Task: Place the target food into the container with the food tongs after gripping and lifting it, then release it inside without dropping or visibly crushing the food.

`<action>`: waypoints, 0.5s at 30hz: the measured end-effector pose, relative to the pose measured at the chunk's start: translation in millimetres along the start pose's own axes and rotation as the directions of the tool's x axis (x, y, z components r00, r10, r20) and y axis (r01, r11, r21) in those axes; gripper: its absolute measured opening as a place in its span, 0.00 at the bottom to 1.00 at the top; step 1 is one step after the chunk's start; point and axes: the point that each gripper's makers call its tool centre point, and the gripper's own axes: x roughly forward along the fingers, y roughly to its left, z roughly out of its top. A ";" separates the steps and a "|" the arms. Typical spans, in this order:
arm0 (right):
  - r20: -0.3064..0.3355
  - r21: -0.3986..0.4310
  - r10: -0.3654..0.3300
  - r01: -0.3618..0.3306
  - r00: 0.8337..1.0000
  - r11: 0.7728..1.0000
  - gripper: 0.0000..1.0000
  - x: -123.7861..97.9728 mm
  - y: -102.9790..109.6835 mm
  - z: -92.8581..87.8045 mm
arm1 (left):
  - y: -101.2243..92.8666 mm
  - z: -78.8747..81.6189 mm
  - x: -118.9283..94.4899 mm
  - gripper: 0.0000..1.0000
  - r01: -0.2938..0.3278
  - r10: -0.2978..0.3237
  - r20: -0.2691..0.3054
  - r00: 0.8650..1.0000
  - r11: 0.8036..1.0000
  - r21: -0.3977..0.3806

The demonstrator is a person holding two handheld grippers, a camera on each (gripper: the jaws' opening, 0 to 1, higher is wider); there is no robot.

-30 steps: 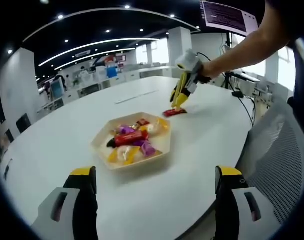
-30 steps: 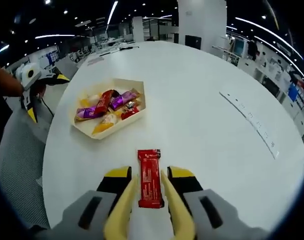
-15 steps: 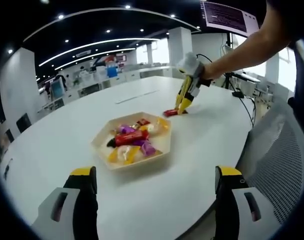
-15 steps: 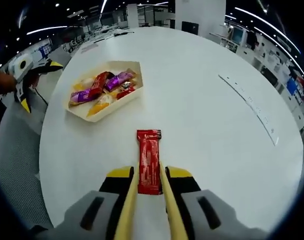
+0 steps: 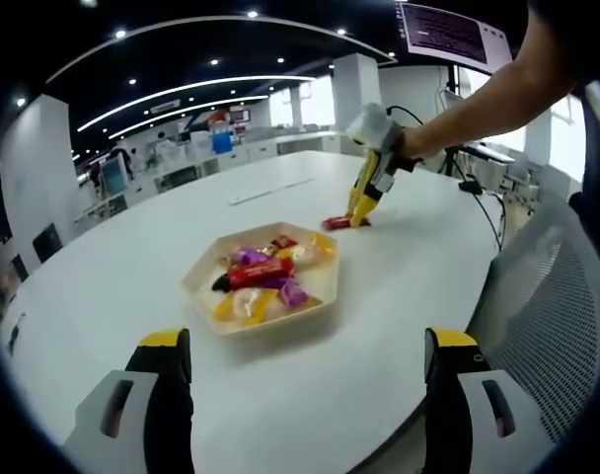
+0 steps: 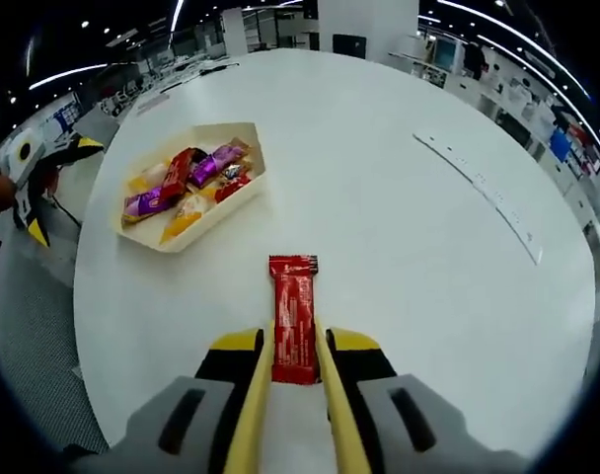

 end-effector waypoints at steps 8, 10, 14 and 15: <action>0.036 0.052 -0.027 0.025 0.999 0.998 0.23 -12.8 -4.3 12.8 | -2.4 0.8 0.7 0.94 0.012 -0.012 0.002 1.000 1.000 0.008; 0.036 0.040 -0.037 0.035 0.999 0.999 0.23 -18.8 -6.0 17.3 | -2.2 1.9 0.2 0.94 0.011 -0.011 0.006 1.000 1.000 0.006; 0.048 0.045 -0.055 0.053 0.997 0.998 0.23 -31.8 -12.2 27.0 | -1.8 3.3 -0.1 0.94 0.011 -0.011 0.017 1.000 1.000 0.005; 0.055 0.051 -0.056 0.053 0.997 0.997 0.23 -36.8 -12.9 31.5 | -2.2 3.7 -0.3 0.94 0.012 -0.012 0.017 1.000 1.000 0.005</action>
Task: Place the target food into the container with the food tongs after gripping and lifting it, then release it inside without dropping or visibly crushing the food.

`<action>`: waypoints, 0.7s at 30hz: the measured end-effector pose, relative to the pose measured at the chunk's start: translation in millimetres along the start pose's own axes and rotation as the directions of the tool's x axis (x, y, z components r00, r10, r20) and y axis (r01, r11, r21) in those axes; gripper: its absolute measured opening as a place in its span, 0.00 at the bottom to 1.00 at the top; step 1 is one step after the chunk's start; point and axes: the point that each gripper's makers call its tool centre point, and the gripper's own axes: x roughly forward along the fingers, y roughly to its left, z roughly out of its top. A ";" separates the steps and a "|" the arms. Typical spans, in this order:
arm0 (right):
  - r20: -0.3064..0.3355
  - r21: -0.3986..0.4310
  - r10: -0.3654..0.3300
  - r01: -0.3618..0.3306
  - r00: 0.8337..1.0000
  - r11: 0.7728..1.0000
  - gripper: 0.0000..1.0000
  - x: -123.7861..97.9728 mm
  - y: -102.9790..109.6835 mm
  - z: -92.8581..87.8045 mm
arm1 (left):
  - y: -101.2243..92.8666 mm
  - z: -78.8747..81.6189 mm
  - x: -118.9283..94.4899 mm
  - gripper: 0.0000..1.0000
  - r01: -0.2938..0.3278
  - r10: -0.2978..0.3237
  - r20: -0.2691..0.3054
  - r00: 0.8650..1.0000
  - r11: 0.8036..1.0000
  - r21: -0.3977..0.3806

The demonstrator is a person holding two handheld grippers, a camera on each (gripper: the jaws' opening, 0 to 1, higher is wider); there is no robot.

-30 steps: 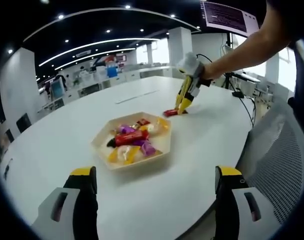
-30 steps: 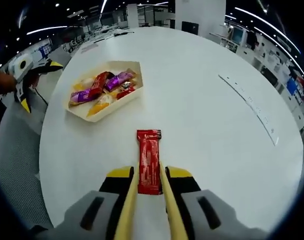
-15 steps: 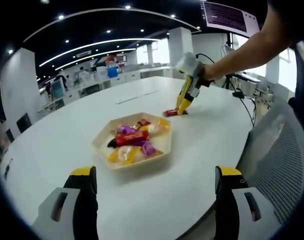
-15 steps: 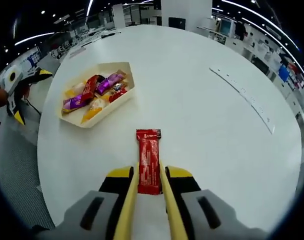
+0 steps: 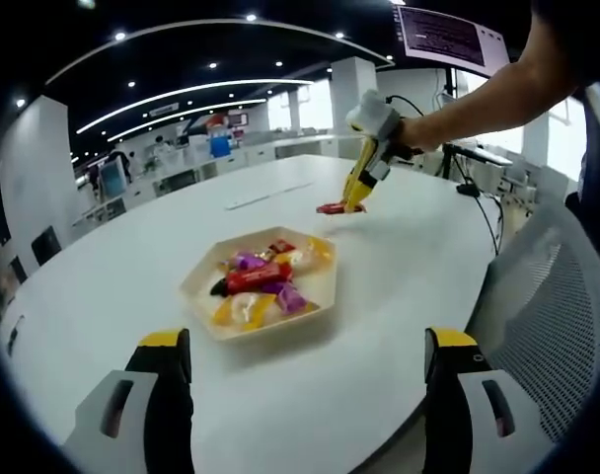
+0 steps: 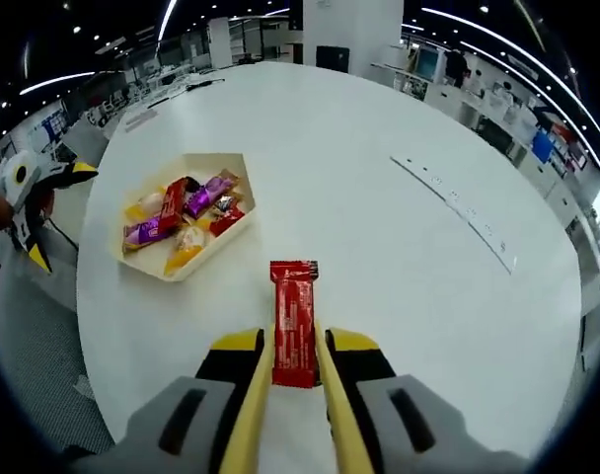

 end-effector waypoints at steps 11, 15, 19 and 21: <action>0.002 -0.052 0.006 -0.005 1.000 0.999 0.23 -22.0 9.7 26.6 | -4.8 11.2 -2.5 0.99 0.047 -0.042 0.070 0.997 0.996 -0.070; 0.019 -0.046 0.004 -0.003 1.000 0.999 0.23 -24.3 12.8 38.4 | -7.2 10.3 -1.7 0.99 0.053 -0.049 0.064 0.997 0.997 -0.057; 0.032 -0.042 0.011 -0.010 0.999 0.999 0.23 -22.1 21.6 50.6 | -7.8 10.1 -1.7 0.99 0.055 -0.052 0.062 0.997 0.997 -0.050; 0.036 -0.056 0.016 -0.014 0.999 0.998 0.23 -19.6 27.6 58.1 | -7.4 9.8 -1.4 0.99 0.054 -0.051 0.062 0.997 0.997 -0.049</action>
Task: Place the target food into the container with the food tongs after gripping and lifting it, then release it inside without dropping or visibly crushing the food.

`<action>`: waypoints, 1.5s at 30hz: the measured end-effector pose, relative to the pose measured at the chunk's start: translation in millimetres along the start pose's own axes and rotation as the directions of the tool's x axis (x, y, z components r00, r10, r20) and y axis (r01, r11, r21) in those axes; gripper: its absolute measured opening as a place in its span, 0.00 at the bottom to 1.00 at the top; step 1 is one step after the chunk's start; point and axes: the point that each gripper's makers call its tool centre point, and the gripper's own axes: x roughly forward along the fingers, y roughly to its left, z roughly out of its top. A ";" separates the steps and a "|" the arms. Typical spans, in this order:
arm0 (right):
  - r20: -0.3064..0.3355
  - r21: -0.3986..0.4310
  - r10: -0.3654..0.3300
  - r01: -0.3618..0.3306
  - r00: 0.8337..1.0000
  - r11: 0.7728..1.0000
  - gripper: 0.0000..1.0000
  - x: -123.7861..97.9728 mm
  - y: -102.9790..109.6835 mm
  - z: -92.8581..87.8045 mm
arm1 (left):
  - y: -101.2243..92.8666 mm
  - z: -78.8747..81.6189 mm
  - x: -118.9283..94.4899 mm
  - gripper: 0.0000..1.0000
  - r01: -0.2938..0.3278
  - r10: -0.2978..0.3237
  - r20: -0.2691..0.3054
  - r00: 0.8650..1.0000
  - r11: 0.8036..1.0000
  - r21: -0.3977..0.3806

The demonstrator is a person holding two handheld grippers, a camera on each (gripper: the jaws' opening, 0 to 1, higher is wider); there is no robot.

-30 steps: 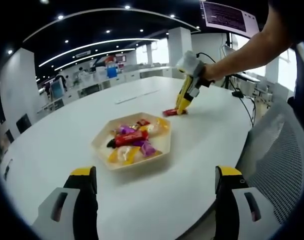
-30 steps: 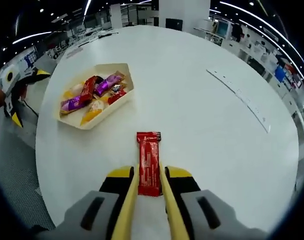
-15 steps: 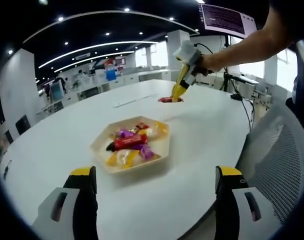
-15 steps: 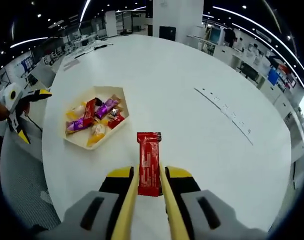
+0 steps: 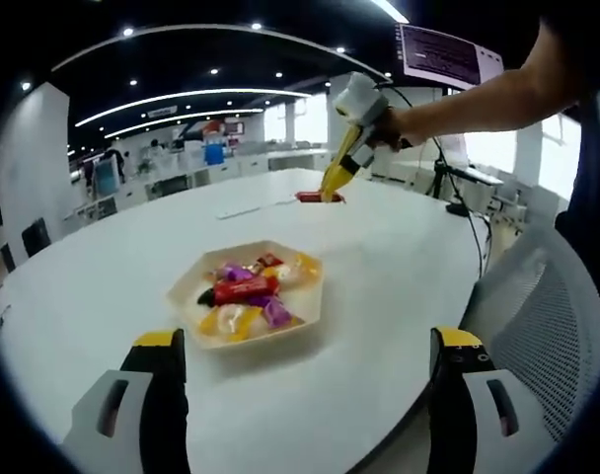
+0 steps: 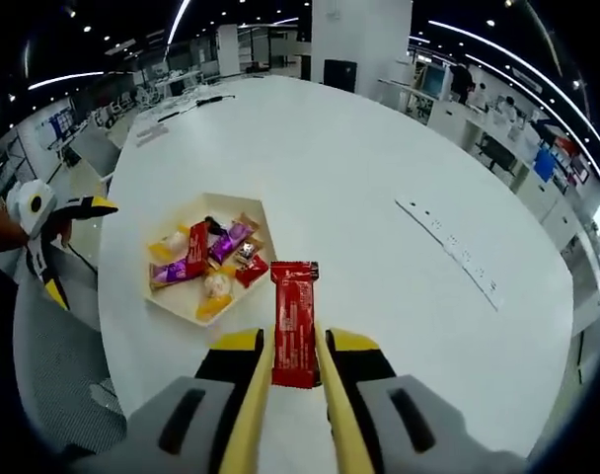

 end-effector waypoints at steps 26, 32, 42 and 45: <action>0.044 -0.172 0.112 -0.103 0.993 0.980 0.24 26.0 78.2 69.4 | 0.0 1.5 -0.1 0.99 -0.004 0.004 0.004 1.000 1.000 0.007; 0.056 -0.211 0.152 -0.137 0.987 0.968 0.24 30.5 102.9 84.0 | 0.2 2.2 -0.2 0.99 -0.004 0.004 0.008 1.000 1.000 0.004; 0.077 -0.245 0.196 -0.171 0.978 0.954 0.24 37.0 131.9 101.2 | 0.6 1.3 -0.2 0.99 -0.006 0.006 0.004 1.000 1.000 0.009; 0.087 -0.250 0.200 -0.173 0.976 0.953 0.25 37.1 132.5 103.3 | 0.7 1.3 -0.3 0.99 -0.006 0.006 0.005 1.000 1.000 0.007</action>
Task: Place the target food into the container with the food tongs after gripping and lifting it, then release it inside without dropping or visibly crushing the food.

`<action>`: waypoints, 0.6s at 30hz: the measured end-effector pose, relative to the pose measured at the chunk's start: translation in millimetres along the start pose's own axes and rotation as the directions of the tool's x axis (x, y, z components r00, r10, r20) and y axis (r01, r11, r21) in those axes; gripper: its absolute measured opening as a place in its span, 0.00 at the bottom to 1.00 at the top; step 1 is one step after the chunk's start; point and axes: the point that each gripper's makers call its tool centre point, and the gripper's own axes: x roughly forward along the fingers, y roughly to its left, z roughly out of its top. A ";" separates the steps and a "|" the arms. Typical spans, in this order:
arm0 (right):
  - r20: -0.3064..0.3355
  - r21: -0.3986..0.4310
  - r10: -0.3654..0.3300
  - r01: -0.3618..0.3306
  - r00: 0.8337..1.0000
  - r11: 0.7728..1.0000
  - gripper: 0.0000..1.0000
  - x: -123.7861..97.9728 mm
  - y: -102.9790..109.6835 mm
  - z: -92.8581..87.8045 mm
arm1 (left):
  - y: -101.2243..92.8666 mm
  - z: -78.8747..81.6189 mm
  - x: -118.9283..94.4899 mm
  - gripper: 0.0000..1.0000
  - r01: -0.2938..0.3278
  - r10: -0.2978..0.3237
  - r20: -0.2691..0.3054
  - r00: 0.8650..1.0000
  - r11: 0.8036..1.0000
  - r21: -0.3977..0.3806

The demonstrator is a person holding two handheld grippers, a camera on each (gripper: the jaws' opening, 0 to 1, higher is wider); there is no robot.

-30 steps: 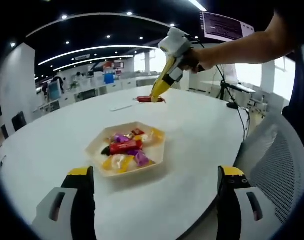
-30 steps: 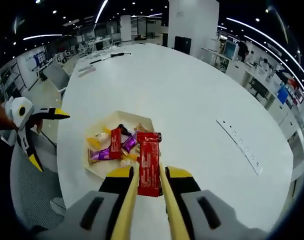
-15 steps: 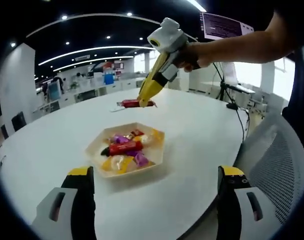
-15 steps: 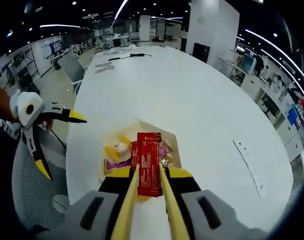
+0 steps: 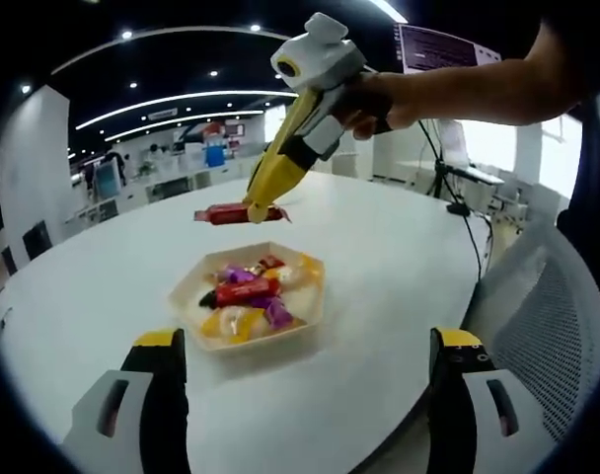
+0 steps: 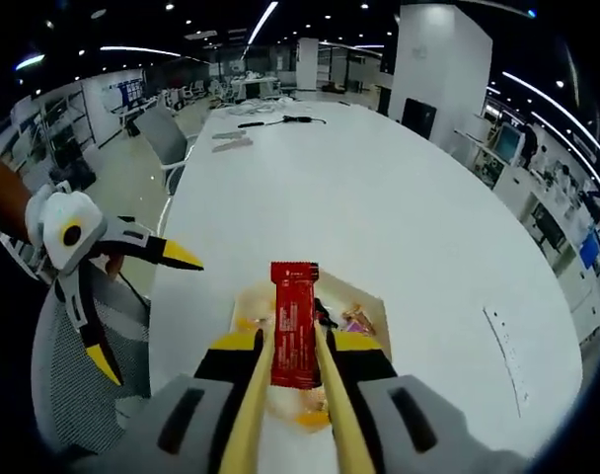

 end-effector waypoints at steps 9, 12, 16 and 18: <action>0.021 -0.023 0.004 -0.003 1.000 1.000 0.27 -2.1 0.3 -1.9 | -2.9 1.8 -0.1 0.99 0.011 -0.011 0.006 1.000 1.000 0.001; 0.053 -0.026 -0.001 0.002 0.999 1.000 0.27 -6.3 -1.5 1.7 | -2.5 1.2 0.2 0.99 0.009 -0.009 0.004 1.000 1.000 0.003; 0.111 -0.018 -0.014 0.016 0.994 1.000 0.28 -12.1 -6.0 9.3 | -2.9 0.4 0.5 0.99 0.011 -0.011 0.000 1.000 1.000 0.005; 0.178 -0.037 -0.018 0.025 0.984 0.999 0.28 -16.3 -6.6 18.8 | -3.3 1.0 0.4 0.99 0.012 -0.012 0.001 1.000 1.000 0.006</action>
